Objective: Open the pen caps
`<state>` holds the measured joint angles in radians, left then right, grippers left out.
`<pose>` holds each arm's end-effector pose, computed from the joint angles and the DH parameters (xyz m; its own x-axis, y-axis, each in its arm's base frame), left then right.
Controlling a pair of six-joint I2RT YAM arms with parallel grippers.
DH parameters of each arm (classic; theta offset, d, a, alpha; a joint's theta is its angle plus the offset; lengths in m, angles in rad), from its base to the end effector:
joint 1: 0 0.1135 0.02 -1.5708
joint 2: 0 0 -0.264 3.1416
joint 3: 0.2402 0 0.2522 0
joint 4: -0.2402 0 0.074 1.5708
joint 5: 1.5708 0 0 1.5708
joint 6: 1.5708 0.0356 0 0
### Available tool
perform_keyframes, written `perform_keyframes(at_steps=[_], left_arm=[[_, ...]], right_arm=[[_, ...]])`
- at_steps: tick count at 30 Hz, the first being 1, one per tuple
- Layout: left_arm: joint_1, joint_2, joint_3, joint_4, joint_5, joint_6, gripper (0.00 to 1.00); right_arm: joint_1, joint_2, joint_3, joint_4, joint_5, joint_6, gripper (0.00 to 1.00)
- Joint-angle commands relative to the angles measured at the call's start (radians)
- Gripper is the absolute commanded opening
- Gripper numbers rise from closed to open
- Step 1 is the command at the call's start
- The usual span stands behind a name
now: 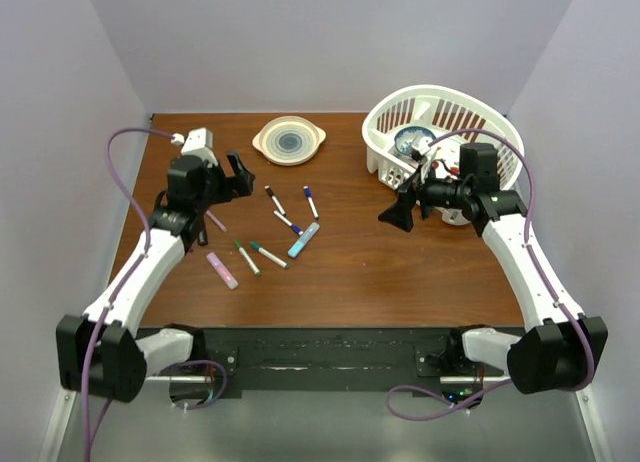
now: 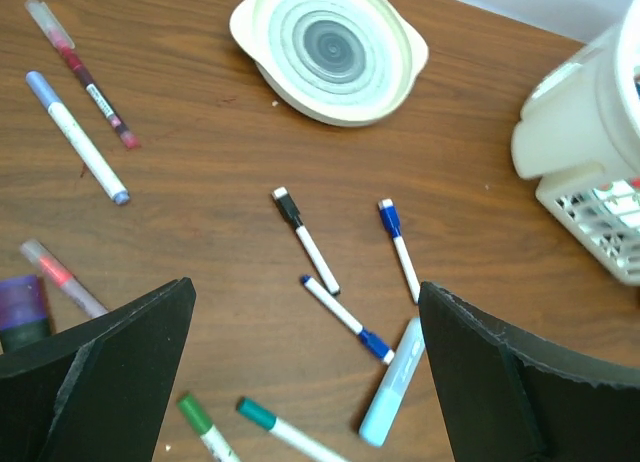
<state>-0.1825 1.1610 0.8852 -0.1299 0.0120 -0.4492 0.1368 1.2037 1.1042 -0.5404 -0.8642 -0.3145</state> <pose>0.2630 -0.0490 0.3034 -0.4331 -0.3616 -0.8256 0.0047 0.9151 -0.4033 0.2468 0.0613 0.3373 -0.3482 -0.2507 -0.9033 -0.8419 0.5073 0.1837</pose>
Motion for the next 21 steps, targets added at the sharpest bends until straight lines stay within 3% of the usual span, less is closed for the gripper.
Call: perform_keyframes(at_steps=[1, 5, 9, 15, 21], left_arm=[[0.055, 0.193, 0.222, -0.072, -0.042, -0.106, 0.99], [0.069, 0.439, 0.465, -0.192, -0.151, -0.134, 0.88], [0.081, 0.633, 0.659, -0.295, -0.257, -0.137, 0.63], [0.135, 0.859, 0.876, -0.409, -0.302, -0.16, 0.37], [0.161, 1.019, 1.014, -0.451, -0.293, -0.154, 0.33]], right_arm=[[0.009, -0.006, 0.0, 0.017, -0.05, -0.049, 0.99], [0.015, 0.0, 0.002, 0.0, -0.029, -0.057, 0.99], [0.014, -0.007, -0.007, 0.002, -0.022, -0.063, 0.99], [0.015, 0.002, -0.003, -0.013, -0.029, -0.078, 0.99], [0.015, 0.016, -0.001, -0.018, -0.012, -0.086, 0.99]])
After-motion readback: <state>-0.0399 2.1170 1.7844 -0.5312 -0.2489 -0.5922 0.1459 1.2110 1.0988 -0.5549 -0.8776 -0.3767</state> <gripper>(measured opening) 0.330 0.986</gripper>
